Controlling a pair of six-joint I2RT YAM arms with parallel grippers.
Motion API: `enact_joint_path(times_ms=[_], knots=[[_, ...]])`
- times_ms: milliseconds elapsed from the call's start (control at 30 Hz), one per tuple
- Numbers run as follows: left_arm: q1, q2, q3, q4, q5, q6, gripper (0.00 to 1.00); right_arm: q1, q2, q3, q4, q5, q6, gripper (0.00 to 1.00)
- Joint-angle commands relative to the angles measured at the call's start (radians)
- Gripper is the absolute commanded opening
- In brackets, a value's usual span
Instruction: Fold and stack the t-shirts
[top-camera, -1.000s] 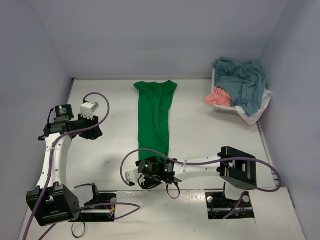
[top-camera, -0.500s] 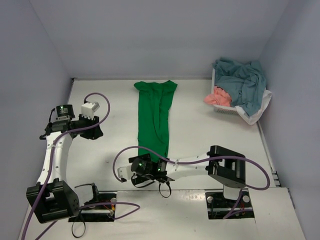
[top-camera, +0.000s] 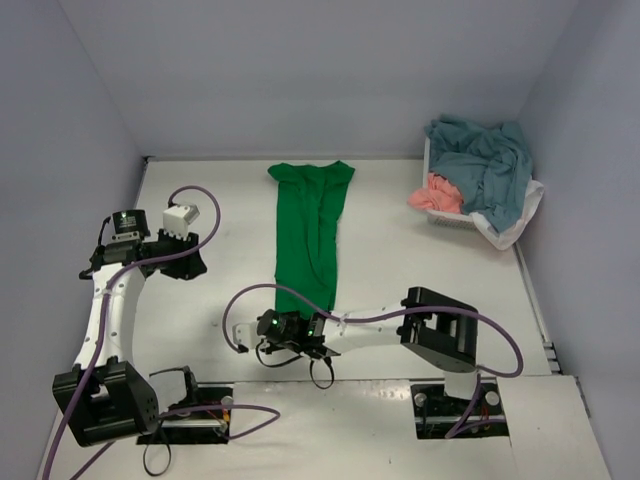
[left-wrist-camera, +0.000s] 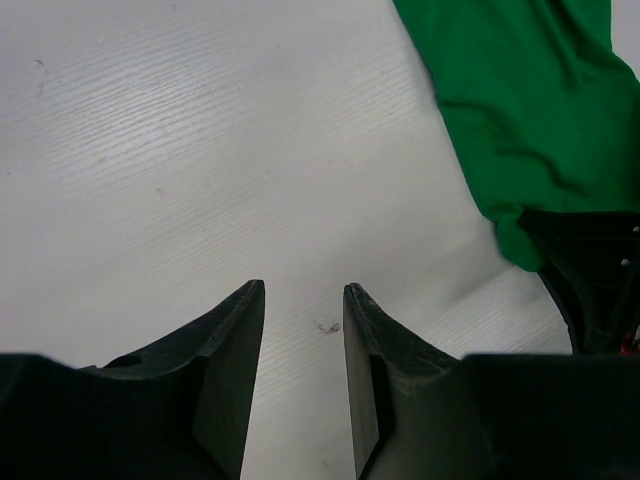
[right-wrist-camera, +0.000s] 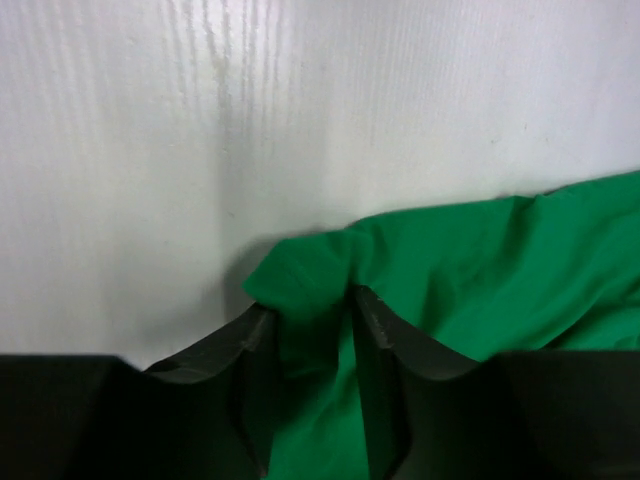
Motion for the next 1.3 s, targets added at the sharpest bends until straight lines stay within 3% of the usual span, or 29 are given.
enact_joint_path(times_ms=[0,200,300,333,533,767,900,1267], knots=[[0.002,-0.021,0.050,0.001,0.026,0.010,0.32,-0.046,0.113,-0.074,-0.285,-0.087,0.047,0.28],[0.002,-0.026,0.060,-0.011,0.029,0.013,0.32,-0.110,0.094,-0.062,-0.290,-0.107,0.040,0.17],[0.002,-0.027,0.061,-0.016,0.029,0.013,0.32,-0.152,0.032,-0.054,-0.299,-0.142,0.035,0.01],[0.003,-0.029,0.060,-0.016,0.029,0.015,0.32,-0.164,0.014,-0.046,-0.304,-0.152,0.036,0.00],[0.002,-0.038,0.053,-0.016,0.035,0.013,0.32,-0.184,-0.159,-0.031,-0.399,-0.210,0.023,0.00],[0.003,-0.068,0.064,-0.026,0.048,0.005,0.32,-0.126,-0.345,0.004,-0.531,-0.273,0.021,0.00],[0.003,-0.088,0.072,-0.045,0.051,0.004,0.32,-0.046,-0.381,0.012,-0.558,-0.267,0.044,0.00],[0.005,-0.139,0.104,-0.106,0.034,0.011,0.32,-0.015,-0.428,0.024,-0.580,-0.380,0.026,0.00]])
